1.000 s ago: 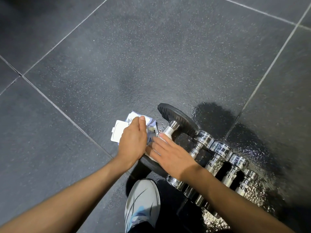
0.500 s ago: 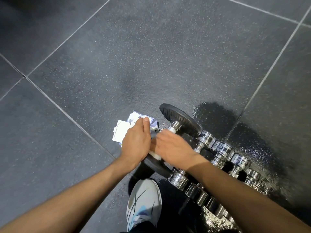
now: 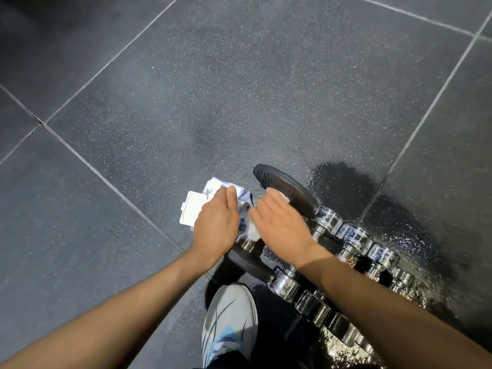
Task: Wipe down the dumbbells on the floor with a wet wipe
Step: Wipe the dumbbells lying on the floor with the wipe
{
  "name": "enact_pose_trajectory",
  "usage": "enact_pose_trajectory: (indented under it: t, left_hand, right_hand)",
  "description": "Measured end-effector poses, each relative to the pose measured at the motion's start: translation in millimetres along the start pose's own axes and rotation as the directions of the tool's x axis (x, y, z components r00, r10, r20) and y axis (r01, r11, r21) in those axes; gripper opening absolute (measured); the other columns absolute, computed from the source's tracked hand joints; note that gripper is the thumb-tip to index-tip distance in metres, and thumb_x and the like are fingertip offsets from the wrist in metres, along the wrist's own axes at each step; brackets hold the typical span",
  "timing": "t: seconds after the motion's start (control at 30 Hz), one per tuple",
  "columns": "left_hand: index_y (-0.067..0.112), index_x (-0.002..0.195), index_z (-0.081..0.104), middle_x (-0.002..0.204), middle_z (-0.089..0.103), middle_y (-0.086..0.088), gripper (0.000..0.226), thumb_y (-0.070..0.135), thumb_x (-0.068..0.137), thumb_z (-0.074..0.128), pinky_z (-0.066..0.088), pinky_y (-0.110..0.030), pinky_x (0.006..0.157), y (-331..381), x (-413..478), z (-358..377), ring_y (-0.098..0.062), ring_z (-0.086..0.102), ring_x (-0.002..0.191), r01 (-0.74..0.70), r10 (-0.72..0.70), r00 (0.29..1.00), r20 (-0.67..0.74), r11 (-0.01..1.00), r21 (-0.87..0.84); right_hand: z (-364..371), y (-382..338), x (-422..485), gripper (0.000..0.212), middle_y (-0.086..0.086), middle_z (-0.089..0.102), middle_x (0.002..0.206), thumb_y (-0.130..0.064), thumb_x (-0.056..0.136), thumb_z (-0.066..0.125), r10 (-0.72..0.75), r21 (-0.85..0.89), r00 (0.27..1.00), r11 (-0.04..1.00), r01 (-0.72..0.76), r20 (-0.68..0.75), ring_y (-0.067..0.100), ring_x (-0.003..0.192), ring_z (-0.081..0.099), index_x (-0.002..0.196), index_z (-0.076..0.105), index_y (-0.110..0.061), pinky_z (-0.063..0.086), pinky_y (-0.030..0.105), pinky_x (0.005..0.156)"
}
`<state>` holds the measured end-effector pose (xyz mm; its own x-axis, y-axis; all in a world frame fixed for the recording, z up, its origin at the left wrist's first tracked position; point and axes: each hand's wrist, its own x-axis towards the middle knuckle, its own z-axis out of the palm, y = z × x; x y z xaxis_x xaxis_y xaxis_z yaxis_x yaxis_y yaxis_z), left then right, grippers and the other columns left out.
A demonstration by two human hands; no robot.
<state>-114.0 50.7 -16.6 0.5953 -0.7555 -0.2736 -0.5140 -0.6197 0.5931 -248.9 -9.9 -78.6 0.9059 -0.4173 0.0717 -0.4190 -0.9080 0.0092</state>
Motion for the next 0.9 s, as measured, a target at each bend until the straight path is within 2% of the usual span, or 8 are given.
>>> enact_pose_trajectory:
  t: [0.13,0.3,0.43,0.5,0.6,0.73,0.8,0.9]
  left_hand:
    - [0.023,0.077,0.044,0.089,0.067,-0.015,0.041,0.041,0.11,0.031,0.044,-0.045,0.076,0,0,0,-0.041,0.059,0.087,0.007,-0.007,1.0,0.002,1.0,0.001]
    - [0.022,0.079,0.046,0.09,0.067,-0.015,0.041,0.041,0.111,0.03,0.035,-0.039,0.071,1,0,-1,-0.04,0.059,0.089,0.015,-0.015,1.0,0.019,1.0,0.014]
    - [0.022,0.091,0.05,0.102,0.07,-0.019,0.035,0.041,0.111,0.029,0.033,-0.038,0.073,0,-1,2,-0.043,0.061,0.097,-0.005,0.003,1.0,0.023,0.998,0.065]
    - [0.021,0.09,0.05,0.1,0.07,-0.019,0.036,0.041,0.111,0.029,0.035,-0.04,0.074,-1,-1,2,-0.043,0.061,0.096,-0.016,0.014,1.0,0.026,0.998,0.067]
    - [0.018,0.085,0.049,0.092,0.068,-0.016,0.04,0.04,0.111,0.029,0.037,-0.04,0.073,1,-1,-1,-0.04,0.06,0.09,-0.003,0.002,1.0,0.021,0.999,0.046]
    - [0.017,0.085,0.051,0.088,0.068,-0.013,0.041,0.04,0.111,0.029,0.038,-0.04,0.072,0,0,0,-0.037,0.06,0.086,-0.005,0.005,1.0,0.015,0.999,0.051]
    - [0.018,0.084,0.05,0.086,0.067,-0.012,0.04,0.04,0.111,0.03,0.037,-0.04,0.071,0,1,1,-0.037,0.06,0.085,-0.002,0.002,1.0,0.015,0.999,0.049]
    - [0.019,0.082,0.048,0.087,0.067,-0.012,0.04,0.04,0.111,0.03,0.04,-0.042,0.074,1,0,1,-0.036,0.058,0.084,0.009,-0.01,1.0,0.02,0.999,0.043]
  right_hand:
    - [-5,-21,-8,0.026,0.004,0.059,0.086,-0.006,0.091,0.042,-0.236,0.103,0.972,0.967,0.233,0.018,0.025,0.089,0.043,0.106,0.062,-0.014,0.034,0.04,0.091]
    - [-1,12,-3,0.021,0.008,0.055,0.09,-0.002,0.085,0.055,0.058,0.033,0.995,0.998,-0.055,-0.078,0.031,0.098,0.053,0.104,0.052,-0.011,0.033,0.047,0.116]
    - [-5,-28,-15,0.02,0.009,0.063,0.085,-0.004,0.087,0.053,-0.18,0.184,0.976,0.962,0.2,-0.122,0.029,0.096,0.052,0.105,0.06,-0.01,0.042,0.047,0.107]
    - [-7,-9,-8,0.022,0.009,0.061,0.086,-0.003,0.083,0.061,-0.192,0.118,0.98,0.973,0.197,-0.051,0.027,0.091,0.052,0.103,0.058,-0.012,0.043,0.044,0.101]
    - [-2,11,-2,0.026,0.01,0.055,0.105,-0.005,0.088,0.047,0.026,-0.091,0.998,0.996,-0.021,0.055,0.033,0.115,0.05,0.113,0.048,-0.011,0.02,0.047,0.121]
    - [-5,-14,-7,0.043,0.022,0.052,0.13,-0.008,0.093,0.019,0.141,-0.14,0.985,0.982,-0.127,0.096,0.041,0.143,0.031,0.128,0.043,-0.004,0.009,0.052,0.123]
    - [-3,-13,-11,0.044,0.026,0.049,0.138,-0.012,0.097,0.025,0.079,-0.097,0.995,0.993,-0.073,0.063,0.042,0.144,0.029,0.136,0.042,-0.003,0.011,0.052,0.123]
    - [2,-1,-16,0.037,0.02,0.053,0.122,-0.008,0.097,0.034,-0.092,-0.05,0.995,0.994,0.095,0.048,0.041,0.129,0.043,0.132,0.042,-0.003,0.017,0.05,0.122]
